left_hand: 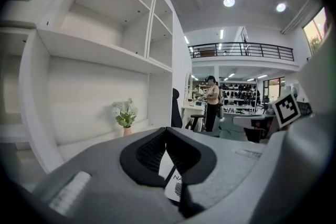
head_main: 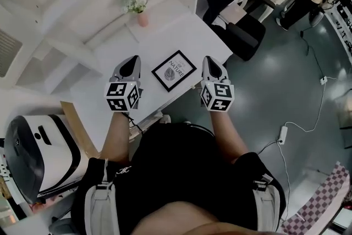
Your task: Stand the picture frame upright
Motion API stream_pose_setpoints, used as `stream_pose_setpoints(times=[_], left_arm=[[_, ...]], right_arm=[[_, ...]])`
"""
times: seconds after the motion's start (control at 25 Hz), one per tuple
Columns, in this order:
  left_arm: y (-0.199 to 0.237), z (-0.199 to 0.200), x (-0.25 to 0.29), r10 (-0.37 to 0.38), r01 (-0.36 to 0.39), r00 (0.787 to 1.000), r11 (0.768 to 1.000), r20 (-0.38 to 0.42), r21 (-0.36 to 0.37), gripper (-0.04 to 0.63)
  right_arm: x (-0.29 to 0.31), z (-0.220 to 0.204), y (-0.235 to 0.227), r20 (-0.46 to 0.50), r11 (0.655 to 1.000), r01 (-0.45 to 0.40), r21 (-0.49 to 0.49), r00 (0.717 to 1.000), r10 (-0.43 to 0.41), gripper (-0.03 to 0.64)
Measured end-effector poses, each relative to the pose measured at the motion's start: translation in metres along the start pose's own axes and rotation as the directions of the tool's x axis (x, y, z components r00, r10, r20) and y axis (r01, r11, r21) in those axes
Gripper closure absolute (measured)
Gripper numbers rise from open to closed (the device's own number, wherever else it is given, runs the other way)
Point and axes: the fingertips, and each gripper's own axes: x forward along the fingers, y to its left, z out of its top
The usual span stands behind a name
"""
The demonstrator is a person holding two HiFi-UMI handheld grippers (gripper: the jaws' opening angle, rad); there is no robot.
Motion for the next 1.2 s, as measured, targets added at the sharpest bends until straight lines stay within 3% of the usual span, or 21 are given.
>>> stream_pose_setpoints(times=[0.16,0.28,0.36,0.4,0.44,0.68,0.96,1.2], left_arm=[[0.021,-0.017,0.02,-0.082,0.083,0.995,0.996,-0.062,0.011,0.578],[0.031,-0.034,0.038,-0.188,0.188,0.976,0.982,-0.11,-0.017,0.576],[0.034,-0.044,0.049,-0.264,0.261,0.954,0.965,-0.144,-0.04,0.505],[0.032,-0.049,0.053,-0.303,0.299,0.939,0.953,-0.166,-0.047,0.436],[0.03,-0.054,0.056,-0.339,0.336,0.922,0.941,-0.188,-0.051,0.412],[0.024,-0.08,0.078,-0.493,0.492,0.815,0.866,-0.305,-0.086,0.345],[0.033,-0.114,0.111,-0.628,0.596,0.679,0.774,-0.38,-0.214,0.339],[0.033,-0.149,0.138,-0.69,0.638,0.581,0.715,-0.432,-0.284,0.339]], right_arm=[[0.008,-0.022,-0.006,-0.044,0.997,0.063,0.035,0.997,-0.061,0.617],[0.011,-0.041,-0.009,-0.086,0.991,0.11,0.072,0.991,-0.104,0.588],[0.012,-0.053,-0.01,-0.121,0.987,0.123,0.102,0.986,-0.111,0.536],[0.01,-0.059,-0.011,-0.142,0.985,0.129,0.118,0.984,-0.112,0.515],[0.008,-0.066,-0.012,-0.163,0.981,0.136,0.136,0.98,-0.113,0.497],[0.001,-0.104,-0.013,-0.274,0.952,0.18,0.249,0.956,-0.109,0.449],[0.014,-0.152,0.004,-0.391,0.912,0.246,0.329,0.914,-0.106,0.449],[0.029,-0.19,0.013,-0.462,0.872,0.305,0.382,0.88,-0.105,0.449]])
